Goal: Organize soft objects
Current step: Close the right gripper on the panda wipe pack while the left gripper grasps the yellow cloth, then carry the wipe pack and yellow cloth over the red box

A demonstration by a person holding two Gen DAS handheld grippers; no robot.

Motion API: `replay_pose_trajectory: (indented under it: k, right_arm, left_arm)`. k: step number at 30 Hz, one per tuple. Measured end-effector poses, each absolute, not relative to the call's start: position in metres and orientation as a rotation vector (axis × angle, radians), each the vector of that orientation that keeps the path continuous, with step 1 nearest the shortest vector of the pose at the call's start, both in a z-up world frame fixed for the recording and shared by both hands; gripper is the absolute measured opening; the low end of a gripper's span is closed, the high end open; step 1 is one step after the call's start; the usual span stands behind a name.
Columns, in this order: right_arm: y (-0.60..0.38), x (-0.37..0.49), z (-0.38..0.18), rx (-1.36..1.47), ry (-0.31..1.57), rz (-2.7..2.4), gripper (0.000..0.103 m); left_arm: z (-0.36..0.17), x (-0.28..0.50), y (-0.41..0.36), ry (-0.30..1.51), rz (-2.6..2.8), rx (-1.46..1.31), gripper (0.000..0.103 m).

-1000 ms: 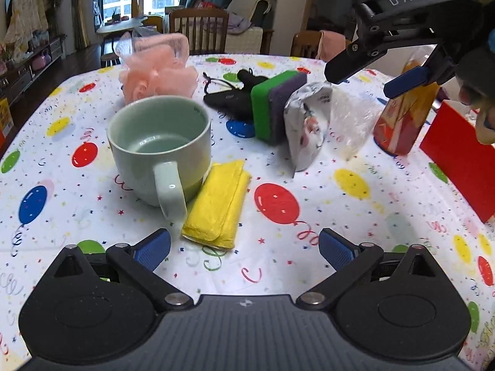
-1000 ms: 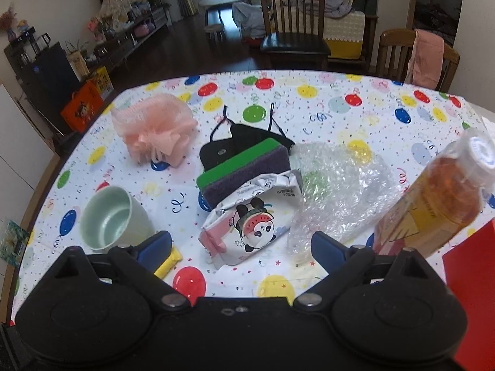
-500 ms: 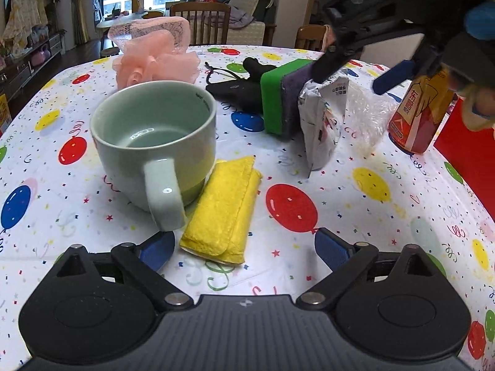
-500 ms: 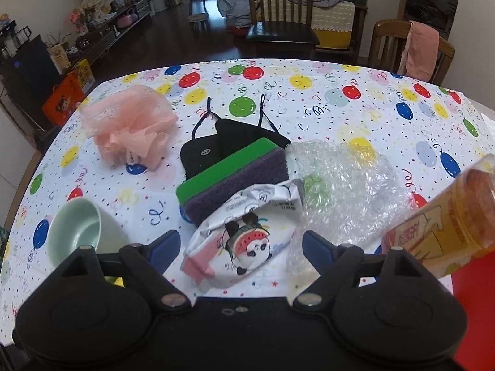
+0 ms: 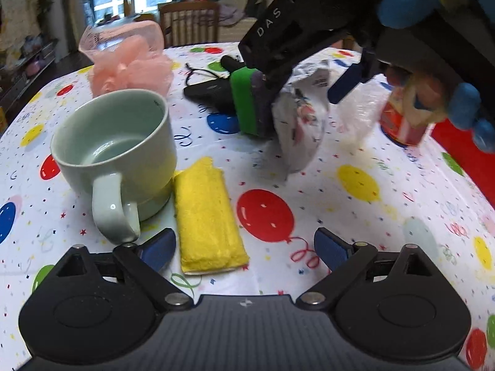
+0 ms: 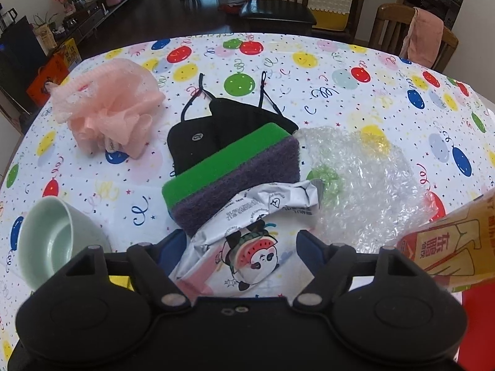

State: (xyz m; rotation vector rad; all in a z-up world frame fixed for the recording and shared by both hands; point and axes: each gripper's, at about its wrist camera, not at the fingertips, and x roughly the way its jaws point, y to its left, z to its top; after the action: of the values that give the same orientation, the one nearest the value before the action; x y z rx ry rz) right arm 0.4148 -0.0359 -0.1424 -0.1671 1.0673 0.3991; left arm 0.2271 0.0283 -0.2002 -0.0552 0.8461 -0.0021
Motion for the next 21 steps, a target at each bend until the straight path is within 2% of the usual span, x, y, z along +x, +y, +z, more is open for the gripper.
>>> replay_pose_trajectory:
  k: [4, 6, 7, 8, 9, 11, 12, 16, 21]
  right_arm:
    - [-0.032, 0.418, -0.148, -0.171, 1.075, 0.389, 0.071]
    - [-0.031, 0.417, -0.149, -0.175, 1.074, 0.389, 0.062]
    - [-0.031, 0.417, -0.150, -0.171, 1.074, 0.388, 0.059]
    - [-0.032, 0.416, -0.150, -0.169, 1.072, 0.389, 0.051]
    - [-0.032, 0.416, -0.150, -0.166, 1.070, 0.390, 0.046]
    - [-0.033, 0.414, -0.150, -0.153, 1.071, 0.389, 0.038]
    - [-0.034, 0.413, -0.150, -0.145, 1.068, 0.392, 0.033]
    - [-0.036, 0.404, -0.145, -0.153, 1.057, 0.394, 0.023]
    - [-0.047, 0.391, -0.140, -0.140, 1.056, 0.426, 0.017]
  left_arm:
    - [-0.202, 0.226, 0.018, 0.846, 0.035, -0.009, 0.089]
    - [-0.201, 0.227, 0.018, 0.846, 0.058, -0.021, 0.085]
    - [-0.200, 0.227, 0.018, 0.845, 0.067, -0.025, 0.081]
    - [-0.199, 0.228, 0.018, 0.844, 0.077, -0.027, 0.076]
    - [-0.198, 0.230, 0.019, 0.845, 0.086, -0.030, 0.073]
    - [-0.196, 0.231, 0.021, 0.846, 0.109, -0.040, 0.061]
    - [-0.196, 0.232, 0.022, 0.847, 0.116, -0.045, 0.060]
    - [-0.194, 0.230, 0.024, 0.839, 0.118, -0.040, 0.042]
    - [-0.193, 0.229, 0.026, 0.844, 0.118, -0.055, 0.040]
